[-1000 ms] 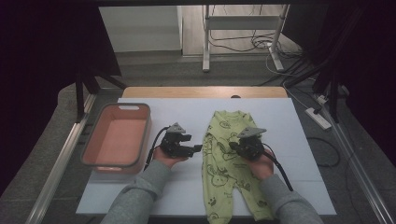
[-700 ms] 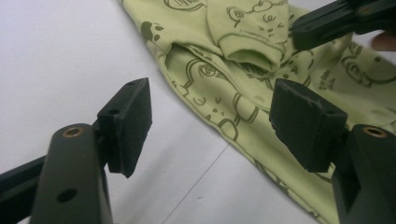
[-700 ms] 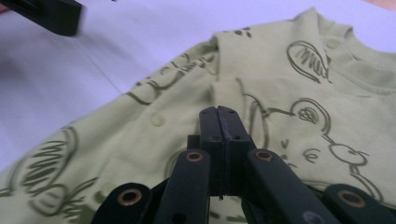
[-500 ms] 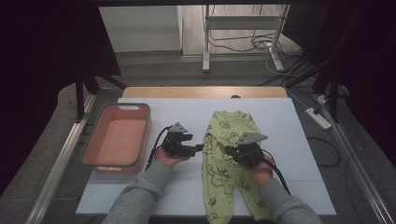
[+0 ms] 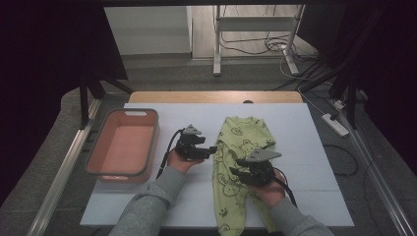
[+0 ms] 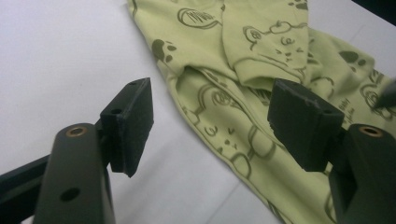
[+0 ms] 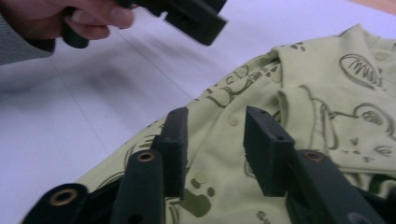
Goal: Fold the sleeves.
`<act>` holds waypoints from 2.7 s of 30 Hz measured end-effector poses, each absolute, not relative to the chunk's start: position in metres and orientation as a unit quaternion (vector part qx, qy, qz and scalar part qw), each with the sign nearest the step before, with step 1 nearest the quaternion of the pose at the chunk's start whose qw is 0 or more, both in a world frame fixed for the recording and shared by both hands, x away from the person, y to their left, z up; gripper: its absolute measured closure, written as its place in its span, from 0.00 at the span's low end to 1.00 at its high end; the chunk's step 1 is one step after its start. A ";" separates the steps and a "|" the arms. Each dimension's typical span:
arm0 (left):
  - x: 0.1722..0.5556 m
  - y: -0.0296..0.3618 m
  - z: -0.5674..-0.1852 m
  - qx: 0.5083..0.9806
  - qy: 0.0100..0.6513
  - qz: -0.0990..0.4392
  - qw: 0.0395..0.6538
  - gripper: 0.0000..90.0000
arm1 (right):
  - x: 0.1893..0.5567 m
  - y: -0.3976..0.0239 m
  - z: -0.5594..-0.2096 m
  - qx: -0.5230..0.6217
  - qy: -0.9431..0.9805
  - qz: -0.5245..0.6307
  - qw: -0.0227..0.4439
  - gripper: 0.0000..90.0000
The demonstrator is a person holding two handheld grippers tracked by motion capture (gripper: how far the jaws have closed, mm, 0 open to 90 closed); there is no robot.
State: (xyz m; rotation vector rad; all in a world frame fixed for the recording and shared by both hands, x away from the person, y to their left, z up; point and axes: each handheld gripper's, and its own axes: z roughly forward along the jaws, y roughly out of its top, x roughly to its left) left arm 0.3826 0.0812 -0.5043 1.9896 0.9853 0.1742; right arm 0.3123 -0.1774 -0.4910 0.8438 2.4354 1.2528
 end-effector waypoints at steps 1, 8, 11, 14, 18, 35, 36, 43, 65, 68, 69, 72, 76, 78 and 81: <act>0.388 0.079 -0.506 0.805 0.401 0.068 0.433 0.35 | 0.311 -0.176 -0.492 0.292 0.842 0.434 0.135 0.63; 0.410 0.071 -0.516 0.798 0.420 0.062 0.428 0.42 | 0.306 -0.164 -0.497 0.287 0.845 0.436 0.119 0.58; 0.423 0.064 -0.521 0.803 0.421 0.070 0.416 0.45 | 0.302 -0.153 -0.502 0.278 0.852 0.431 0.109 0.56; 0.429 0.059 -0.524 0.809 0.420 0.070 0.406 0.45 | 0.301 -0.148 -0.505 0.271 0.856 0.427 0.105 0.56; 0.437 0.052 -0.531 0.815 0.420 0.070 0.394 0.48 | 0.301 -0.149 -0.505 0.272 0.855 0.430 0.103 0.56; 0.443 0.047 -0.538 0.824 0.399 0.054 0.399 0.89 | 0.289 -0.121 -0.511 0.249 0.869 0.423 0.061 0.56; 0.443 0.047 -0.538 0.824 0.399 0.054 0.399 0.90 | 0.290 -0.119 -0.514 0.248 0.872 0.417 0.060 0.56; 0.443 0.049 -0.535 0.820 0.403 0.059 0.402 0.90 | 0.293 -0.113 -0.526 0.268 0.891 0.357 0.085 0.50; 0.443 0.055 -0.532 0.816 0.408 0.058 0.406 0.90 | 0.286 -0.108 -0.527 0.280 0.889 0.349 0.099 0.97; 0.443 0.057 -0.532 0.815 0.409 0.057 0.406 0.90 | 0.286 -0.107 -0.527 0.276 0.888 0.355 0.094 0.97; 0.443 0.058 -0.531 0.814 0.411 0.057 0.406 0.90 | 0.285 -0.103 -0.525 0.268 0.888 0.362 0.095 0.97; 0.443 0.062 -0.530 0.814 0.411 0.057 0.406 0.90 | 0.285 -0.097 -0.524 0.261 0.886 0.372 0.092 0.97; 0.442 0.066 -0.530 0.812 0.414 0.059 0.407 0.90 | 0.285 -0.091 -0.525 0.257 0.886 0.376 0.089 0.97; 0.441 0.069 -0.530 0.812 0.417 0.060 0.405 0.91 | 0.286 -0.090 -0.525 0.256 0.885 0.378 0.086 0.97; 0.441 0.075 -0.531 0.810 0.422 0.061 0.403 0.91 | 0.285 -0.086 -0.525 0.252 0.884 0.385 0.083 0.97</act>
